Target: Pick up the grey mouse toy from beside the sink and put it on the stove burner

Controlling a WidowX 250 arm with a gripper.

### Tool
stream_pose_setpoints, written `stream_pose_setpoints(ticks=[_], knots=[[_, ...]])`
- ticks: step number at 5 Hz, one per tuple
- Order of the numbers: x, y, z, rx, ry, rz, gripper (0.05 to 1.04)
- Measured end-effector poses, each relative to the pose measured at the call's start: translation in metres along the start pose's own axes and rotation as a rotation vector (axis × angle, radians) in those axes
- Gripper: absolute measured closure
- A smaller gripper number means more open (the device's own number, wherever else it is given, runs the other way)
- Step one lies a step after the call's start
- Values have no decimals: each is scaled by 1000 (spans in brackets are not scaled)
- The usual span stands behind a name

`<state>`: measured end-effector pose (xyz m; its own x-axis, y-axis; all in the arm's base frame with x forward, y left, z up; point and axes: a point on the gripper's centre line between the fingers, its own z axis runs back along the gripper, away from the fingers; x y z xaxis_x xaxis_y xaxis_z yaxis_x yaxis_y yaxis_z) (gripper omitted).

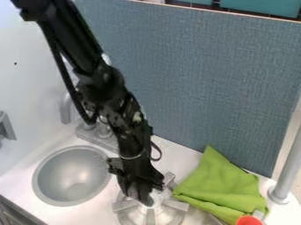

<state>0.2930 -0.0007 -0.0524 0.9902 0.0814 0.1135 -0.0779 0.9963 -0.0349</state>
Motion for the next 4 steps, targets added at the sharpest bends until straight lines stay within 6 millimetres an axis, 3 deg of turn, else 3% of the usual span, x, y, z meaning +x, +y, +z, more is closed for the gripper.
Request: stream_pose_setpoints(ticks=[2,3,4], knots=[[-1,-2,-21,-10,57,11,600],[1,-3,-24,-17,67,0,520],[2,-4,-22,-18,81,-14,209]])
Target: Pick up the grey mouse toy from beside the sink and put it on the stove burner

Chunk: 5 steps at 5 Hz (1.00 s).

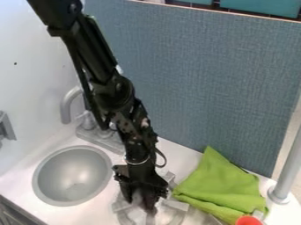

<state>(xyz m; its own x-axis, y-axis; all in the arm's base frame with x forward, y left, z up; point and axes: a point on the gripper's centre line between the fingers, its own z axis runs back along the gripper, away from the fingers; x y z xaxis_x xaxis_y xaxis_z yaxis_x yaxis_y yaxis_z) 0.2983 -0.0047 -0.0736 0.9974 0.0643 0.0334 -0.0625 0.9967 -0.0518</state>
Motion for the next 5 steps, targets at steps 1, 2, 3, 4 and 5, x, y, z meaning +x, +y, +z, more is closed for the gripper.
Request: stream_pose_setpoints(ticks=[1,2,3,4,5], knots=[[-1,-5,17,27,-22,16,70],[0,-7,42,45,-91,10,75],[3,-22,75,66,-165,-36,76],[10,-42,88,80,-167,-136,76],[19,-57,95,80,-168,-203,76]])
